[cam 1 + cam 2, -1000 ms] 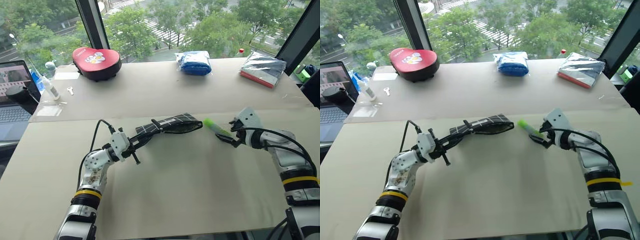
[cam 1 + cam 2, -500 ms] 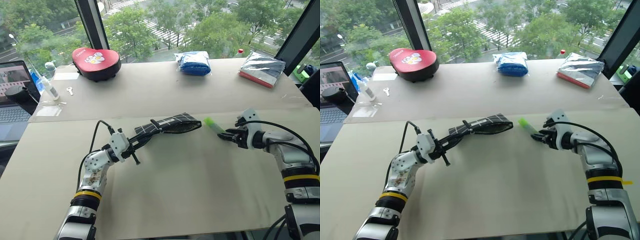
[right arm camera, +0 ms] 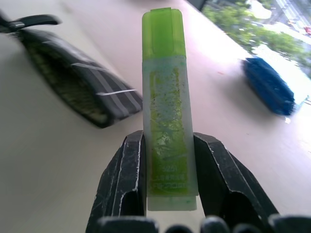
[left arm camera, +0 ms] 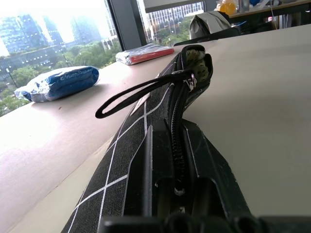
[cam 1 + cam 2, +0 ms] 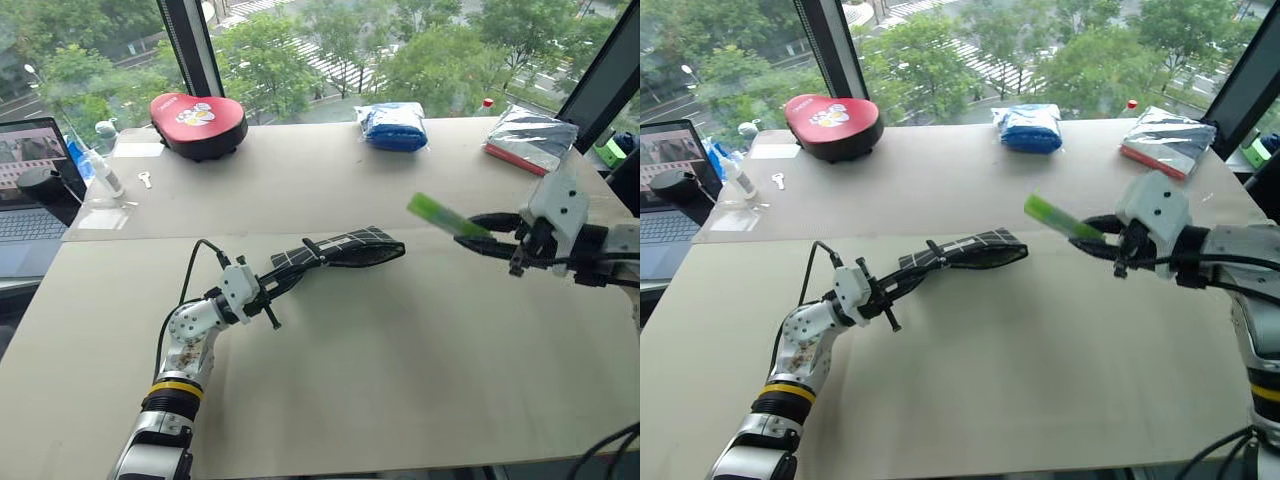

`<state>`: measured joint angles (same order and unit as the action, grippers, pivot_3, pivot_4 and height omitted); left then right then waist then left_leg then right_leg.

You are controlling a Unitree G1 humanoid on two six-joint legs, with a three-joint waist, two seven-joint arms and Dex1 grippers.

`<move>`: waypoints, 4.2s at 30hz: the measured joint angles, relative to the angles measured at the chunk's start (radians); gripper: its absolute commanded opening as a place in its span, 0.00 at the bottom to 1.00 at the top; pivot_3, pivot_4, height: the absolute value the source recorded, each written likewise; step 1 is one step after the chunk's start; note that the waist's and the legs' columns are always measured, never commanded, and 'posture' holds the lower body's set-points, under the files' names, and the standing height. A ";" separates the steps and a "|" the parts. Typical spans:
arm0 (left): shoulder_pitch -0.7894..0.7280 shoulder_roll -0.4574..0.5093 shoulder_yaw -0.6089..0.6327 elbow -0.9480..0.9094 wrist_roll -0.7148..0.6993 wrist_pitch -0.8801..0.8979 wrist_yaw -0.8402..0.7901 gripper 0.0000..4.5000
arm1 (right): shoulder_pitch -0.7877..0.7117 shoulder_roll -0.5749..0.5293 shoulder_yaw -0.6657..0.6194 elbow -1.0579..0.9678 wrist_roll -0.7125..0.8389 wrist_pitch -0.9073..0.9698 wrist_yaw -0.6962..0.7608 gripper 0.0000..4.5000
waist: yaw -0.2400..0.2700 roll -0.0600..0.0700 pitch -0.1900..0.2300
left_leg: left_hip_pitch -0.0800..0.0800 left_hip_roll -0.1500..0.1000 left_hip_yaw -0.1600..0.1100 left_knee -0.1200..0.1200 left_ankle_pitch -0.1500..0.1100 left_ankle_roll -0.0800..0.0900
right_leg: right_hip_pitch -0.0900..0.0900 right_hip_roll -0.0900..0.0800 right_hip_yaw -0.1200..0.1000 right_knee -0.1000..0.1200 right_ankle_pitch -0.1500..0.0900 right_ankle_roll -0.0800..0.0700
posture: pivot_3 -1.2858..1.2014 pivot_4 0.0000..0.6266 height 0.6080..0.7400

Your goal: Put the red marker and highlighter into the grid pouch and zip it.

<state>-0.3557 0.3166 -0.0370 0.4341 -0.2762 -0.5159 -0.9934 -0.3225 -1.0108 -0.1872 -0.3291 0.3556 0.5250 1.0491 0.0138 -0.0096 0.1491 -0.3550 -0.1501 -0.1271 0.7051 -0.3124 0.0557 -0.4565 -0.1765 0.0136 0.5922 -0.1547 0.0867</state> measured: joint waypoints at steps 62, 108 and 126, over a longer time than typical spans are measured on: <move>-0.030 -0.004 -0.005 0.042 0.002 -0.003 -0.021 0.00 | -0.391 0.384 0.645 0.389 -0.687 -0.473 -0.189 0.45 | -0.010 -0.001 0.001 | 0.001 0.009 0.003 0.001 -0.002 -0.004 | -0.002 0.010 -0.001 0.000 0.004 -0.004 | 0.52 0.24 1.00; -0.014 -0.010 -0.011 0.040 0.004 -0.006 -0.020 0.00 | -0.411 0.731 0.339 0.204 0.101 0.635 -0.594 0.65 | -0.028 -0.001 0.000 | 0.001 0.012 0.001 0.001 -0.002 -0.006 | -0.004 0.013 -0.001 0.001 0.007 -0.009 | 0.52 0.24 1.00; -0.014 -0.022 -0.024 0.044 0.009 -0.006 -0.014 0.00 | -0.406 0.727 0.341 0.209 0.090 0.595 -0.589 0.00 | -0.028 -0.001 0.000 | 0.001 0.011 0.001 0.001 -0.002 -0.006 | -0.004 0.013 -0.001 0.001 0.007 -0.009 | 0.52 0.24 1.00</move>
<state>-0.3694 0.2947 -0.0607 0.4777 -0.2674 -0.5218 -1.0077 -0.7283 -0.2834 0.1542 -0.1200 0.4461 1.1198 0.4605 -0.0143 -0.0102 0.1495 -0.3539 -0.1386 -0.1258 0.7060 -0.3148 0.0493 -0.4601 -0.1637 0.0126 0.5929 -0.1477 0.0777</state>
